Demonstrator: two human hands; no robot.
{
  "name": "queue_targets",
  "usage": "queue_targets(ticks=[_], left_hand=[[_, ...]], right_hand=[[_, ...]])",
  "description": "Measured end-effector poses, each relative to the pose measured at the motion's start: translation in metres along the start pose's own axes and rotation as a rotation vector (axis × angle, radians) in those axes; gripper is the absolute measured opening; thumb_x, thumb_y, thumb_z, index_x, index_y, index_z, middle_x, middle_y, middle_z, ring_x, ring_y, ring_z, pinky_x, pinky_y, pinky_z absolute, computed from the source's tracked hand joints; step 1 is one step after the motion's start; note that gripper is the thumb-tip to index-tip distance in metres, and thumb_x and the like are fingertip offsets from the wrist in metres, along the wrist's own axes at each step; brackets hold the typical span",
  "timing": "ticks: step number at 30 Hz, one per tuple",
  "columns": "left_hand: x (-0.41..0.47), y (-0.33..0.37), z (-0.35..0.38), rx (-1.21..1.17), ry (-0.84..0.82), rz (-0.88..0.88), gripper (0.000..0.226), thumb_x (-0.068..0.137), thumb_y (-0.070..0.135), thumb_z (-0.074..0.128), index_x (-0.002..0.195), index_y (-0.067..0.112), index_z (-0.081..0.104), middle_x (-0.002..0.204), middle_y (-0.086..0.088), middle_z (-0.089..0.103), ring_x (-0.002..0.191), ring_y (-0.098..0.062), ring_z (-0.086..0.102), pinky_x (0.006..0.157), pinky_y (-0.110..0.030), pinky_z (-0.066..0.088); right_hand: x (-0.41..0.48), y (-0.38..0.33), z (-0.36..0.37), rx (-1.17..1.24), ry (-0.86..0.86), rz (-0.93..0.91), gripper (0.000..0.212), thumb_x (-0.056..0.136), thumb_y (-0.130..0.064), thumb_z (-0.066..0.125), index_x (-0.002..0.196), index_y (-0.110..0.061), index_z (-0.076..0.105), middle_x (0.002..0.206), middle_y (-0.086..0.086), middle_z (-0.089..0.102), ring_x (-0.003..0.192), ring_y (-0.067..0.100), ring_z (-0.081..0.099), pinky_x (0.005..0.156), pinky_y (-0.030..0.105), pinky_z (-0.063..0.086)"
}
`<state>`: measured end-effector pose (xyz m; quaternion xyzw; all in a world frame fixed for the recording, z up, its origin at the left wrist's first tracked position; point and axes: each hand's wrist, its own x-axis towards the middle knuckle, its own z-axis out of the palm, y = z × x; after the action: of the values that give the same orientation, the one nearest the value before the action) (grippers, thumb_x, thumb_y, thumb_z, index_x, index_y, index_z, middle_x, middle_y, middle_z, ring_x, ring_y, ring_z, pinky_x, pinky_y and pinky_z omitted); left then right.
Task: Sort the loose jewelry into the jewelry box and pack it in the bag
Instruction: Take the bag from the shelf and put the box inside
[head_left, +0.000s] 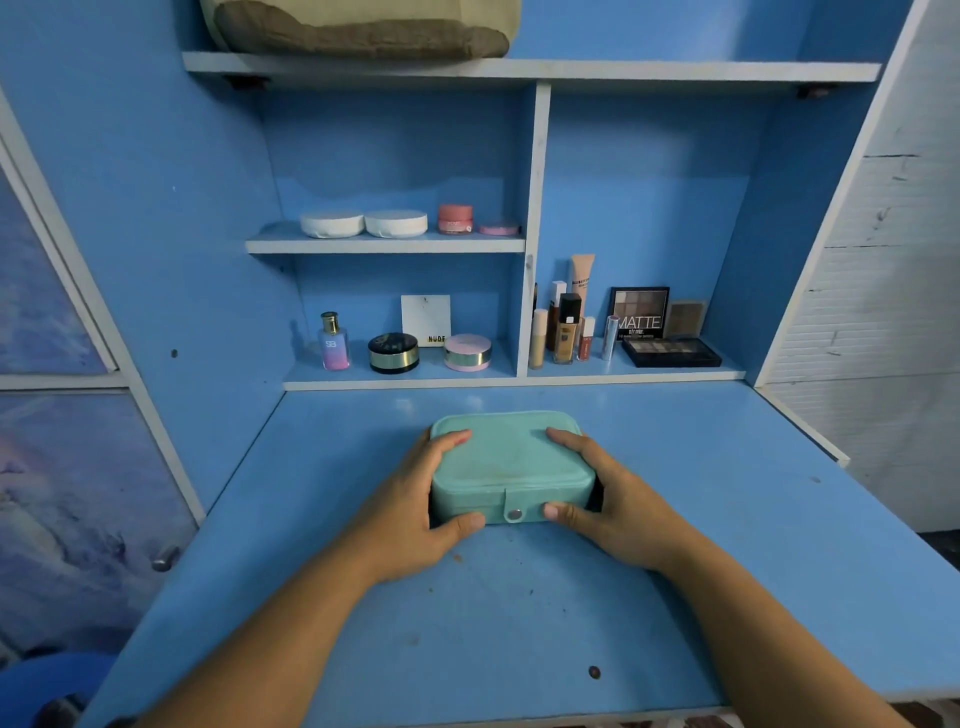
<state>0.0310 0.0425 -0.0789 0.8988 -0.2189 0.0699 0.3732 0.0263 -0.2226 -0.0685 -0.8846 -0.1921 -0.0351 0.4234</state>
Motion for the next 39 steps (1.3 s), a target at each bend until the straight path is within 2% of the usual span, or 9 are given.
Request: queue_targets(ticks=[5,8,10,14,21,25,30,34,39], left_hand=[[0.000,0.006,-0.004,-0.066,-0.029,-0.029,0.081,0.078,0.041,0.075,0.144,0.041,0.028,0.150,0.021,0.028,0.136,0.005,0.031,0.116,-0.027,0.030],[0.004,0.011,-0.019,-0.095,-0.034,-0.071,0.084,0.069,0.062,0.068,0.142,0.046,0.030,0.155,0.019,0.024,0.141,0.005,0.024,0.118,-0.033,0.027],[0.012,0.020,-0.036,-0.094,0.002,-0.041,0.077,0.067,0.069,0.061,0.136,0.052,0.033,0.154,0.023,0.025,0.140,0.009,0.023,0.118,-0.033,0.028],[0.051,0.050,-0.088,-0.103,0.172,0.067,0.064,0.070,0.069,0.057,0.129,0.050,0.042,0.138,0.030,0.042,0.128,0.014,0.037,0.110,-0.028,0.036],[0.129,0.086,-0.208,-0.121,0.625,0.166,0.040,0.067,0.060,0.059,0.103,0.043,0.058,0.129,0.011,0.055,0.122,-0.003,0.050,0.103,-0.039,0.046],[0.158,0.088,-0.261,0.210,0.877,0.148,0.049,0.079,0.049,0.066,0.122,0.026,0.060,0.144,-0.011,0.036,0.138,-0.026,0.031,0.115,-0.034,0.022],[0.185,0.083,-0.305,0.215,0.776,-0.034,0.057,0.094,0.045,0.057,0.146,0.044,0.034,0.161,-0.017,-0.004,0.150,-0.033,-0.001,0.120,-0.044,0.008],[0.201,0.077,-0.325,0.117,0.640,-0.135,0.067,0.085,0.069,0.043,0.147,0.047,0.029,0.161,-0.005,0.021,0.148,-0.029,0.020,0.121,-0.047,0.017],[0.209,0.078,-0.320,-0.068,0.653,-0.030,0.053,0.097,0.027,0.056,0.148,0.026,0.040,0.154,0.004,0.037,0.140,-0.013,0.036,0.114,-0.024,0.026]], right_hand=[[-0.001,-0.006,-0.001,0.120,-0.002,0.032,0.068,0.079,-0.034,0.075,0.135,-0.045,0.038,0.141,-0.024,0.035,0.131,-0.002,0.036,0.111,0.026,0.033],[0.003,-0.027,-0.009,0.023,0.039,0.047,0.057,0.078,-0.041,0.073,0.129,-0.042,0.046,0.145,-0.017,0.022,0.139,-0.002,0.020,0.107,0.020,0.026],[0.013,-0.047,-0.020,-0.047,0.076,0.005,0.052,0.078,-0.047,0.071,0.125,-0.044,0.049,0.143,-0.018,0.022,0.134,-0.003,0.023,0.102,0.023,0.032],[0.056,-0.089,-0.053,-0.073,0.146,-0.143,0.052,0.076,-0.057,0.065,0.124,-0.041,0.053,0.141,-0.015,0.037,0.130,0.000,0.036,0.101,0.028,0.037],[0.157,-0.152,-0.110,-0.165,0.390,-0.296,0.046,0.086,-0.039,0.065,0.128,-0.026,0.053,0.136,-0.002,0.042,0.124,0.010,0.041,0.104,0.025,0.032],[0.210,-0.179,-0.137,-0.207,0.497,-0.315,0.060,0.087,-0.049,0.059,0.140,-0.032,0.037,0.152,0.007,0.022,0.143,0.019,0.015,0.110,0.030,0.019],[0.255,-0.207,-0.155,-0.300,0.521,-0.261,0.065,0.090,-0.064,0.039,0.147,-0.041,0.017,0.155,0.018,0.017,0.146,0.028,0.006,0.115,0.048,0.013],[0.277,-0.221,-0.159,-0.385,0.467,-0.136,0.062,0.091,-0.069,0.023,0.147,-0.046,0.008,0.147,0.003,0.041,0.141,0.021,0.027,0.109,0.047,0.011],[0.273,-0.230,-0.157,-0.336,0.429,-0.098,0.064,0.090,-0.065,0.037,0.147,-0.044,0.019,0.144,-0.005,0.043,0.133,0.019,0.035,0.112,0.042,0.007]])
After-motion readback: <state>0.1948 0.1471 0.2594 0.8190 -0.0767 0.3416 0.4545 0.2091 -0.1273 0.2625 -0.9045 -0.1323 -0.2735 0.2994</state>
